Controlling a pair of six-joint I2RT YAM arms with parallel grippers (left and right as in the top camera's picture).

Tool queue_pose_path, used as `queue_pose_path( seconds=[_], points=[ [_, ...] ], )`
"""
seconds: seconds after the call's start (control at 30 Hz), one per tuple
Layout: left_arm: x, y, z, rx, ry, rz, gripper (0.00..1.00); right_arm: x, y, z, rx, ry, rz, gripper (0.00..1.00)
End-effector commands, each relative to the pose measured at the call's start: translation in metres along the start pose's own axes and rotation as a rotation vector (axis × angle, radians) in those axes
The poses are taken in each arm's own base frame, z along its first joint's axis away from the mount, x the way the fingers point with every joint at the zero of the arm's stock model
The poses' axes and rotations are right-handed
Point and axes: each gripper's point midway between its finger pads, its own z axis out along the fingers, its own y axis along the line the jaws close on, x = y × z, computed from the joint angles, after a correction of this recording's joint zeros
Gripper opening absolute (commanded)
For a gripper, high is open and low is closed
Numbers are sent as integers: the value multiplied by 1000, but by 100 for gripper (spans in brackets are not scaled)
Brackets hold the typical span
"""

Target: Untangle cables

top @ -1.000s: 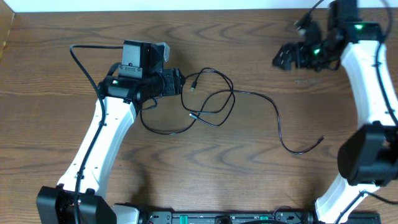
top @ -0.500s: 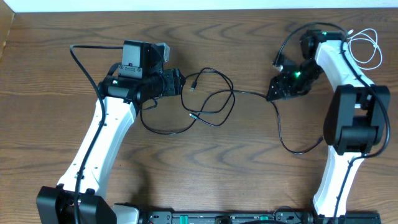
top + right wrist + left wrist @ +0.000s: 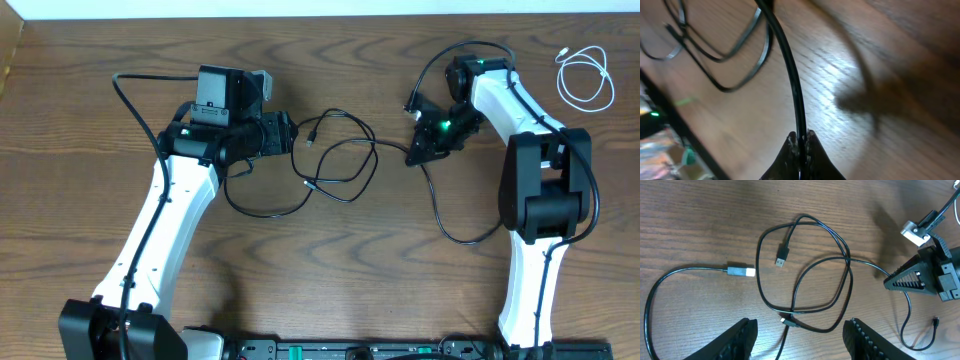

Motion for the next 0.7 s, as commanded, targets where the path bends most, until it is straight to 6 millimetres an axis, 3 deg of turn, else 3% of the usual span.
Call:
queue_pose_path(
  seconds=[0.0,0.1,0.2,0.23,0.27,0.33,0.47,0.57,0.67],
  points=[
    [-1,-2,0,7,0,4,59,-15,36,-21,-119,-93,21,1],
    [-1,-2,0,7,0,4,59,-27,66,-57,-141,-206,-61,1],
    [-1,-2,0,7,0,4,59,-36,108,-111,-98,-371,-158,1],
    [-1,-2,0,7,0,4,59,-37,114,-118,-92,-394,-174,1],
    [-1,-2,0,7,0,4,60,-39,146,-154,-72,-514,-244,1],
    [-2,-2,0,7,-1,5,68,-40,172,-179,-66,-602,-294,1],
    [-3,-3,0,9,-7,7,72,-33,228,-222,-68,-760,-416,1],
    [-5,-4,0,12,-16,10,74,-25,257,-239,-84,-820,-470,1],
    [-14,-6,-1,21,-49,21,86,-17,275,-246,-98,-847,-504,1]
  ],
)
